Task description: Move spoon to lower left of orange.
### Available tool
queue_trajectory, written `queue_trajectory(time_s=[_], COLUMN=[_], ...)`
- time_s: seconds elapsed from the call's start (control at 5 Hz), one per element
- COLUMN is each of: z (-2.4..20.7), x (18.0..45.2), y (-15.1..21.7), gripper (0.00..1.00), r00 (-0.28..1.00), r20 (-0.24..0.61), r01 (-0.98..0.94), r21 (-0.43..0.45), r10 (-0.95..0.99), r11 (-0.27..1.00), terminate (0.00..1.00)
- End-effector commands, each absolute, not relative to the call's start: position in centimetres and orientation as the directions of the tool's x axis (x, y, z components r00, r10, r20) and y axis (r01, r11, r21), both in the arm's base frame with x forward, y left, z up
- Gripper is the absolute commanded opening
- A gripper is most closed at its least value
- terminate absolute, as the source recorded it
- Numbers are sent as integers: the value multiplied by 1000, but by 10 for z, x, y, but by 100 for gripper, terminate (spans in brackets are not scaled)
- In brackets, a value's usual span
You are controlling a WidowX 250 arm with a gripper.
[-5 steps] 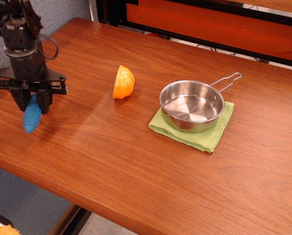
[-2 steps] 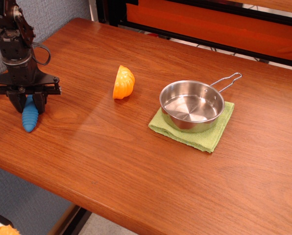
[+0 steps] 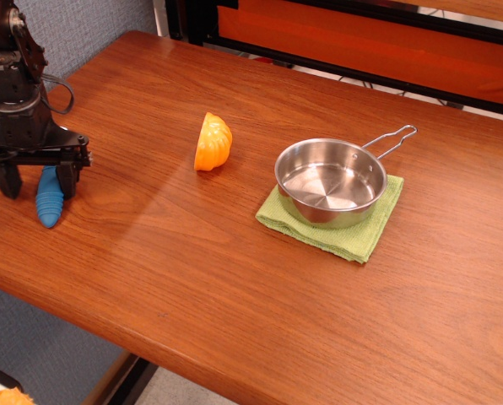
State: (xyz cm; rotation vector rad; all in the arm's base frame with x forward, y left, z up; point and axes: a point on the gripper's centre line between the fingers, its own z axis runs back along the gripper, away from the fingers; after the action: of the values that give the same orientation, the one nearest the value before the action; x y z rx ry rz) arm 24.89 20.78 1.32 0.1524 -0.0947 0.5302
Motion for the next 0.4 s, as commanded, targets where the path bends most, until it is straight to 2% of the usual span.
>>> queue_trajectory(time_s=[0.0,0.2], z=[68,86], x=[244,248], y=[200,179], gripper=[100,100], r00=[869,903], r20=[219,210], r01=[-480,-410], r21=[157,165], r10=[444,374], r11=[863,897], terminate=[0,0])
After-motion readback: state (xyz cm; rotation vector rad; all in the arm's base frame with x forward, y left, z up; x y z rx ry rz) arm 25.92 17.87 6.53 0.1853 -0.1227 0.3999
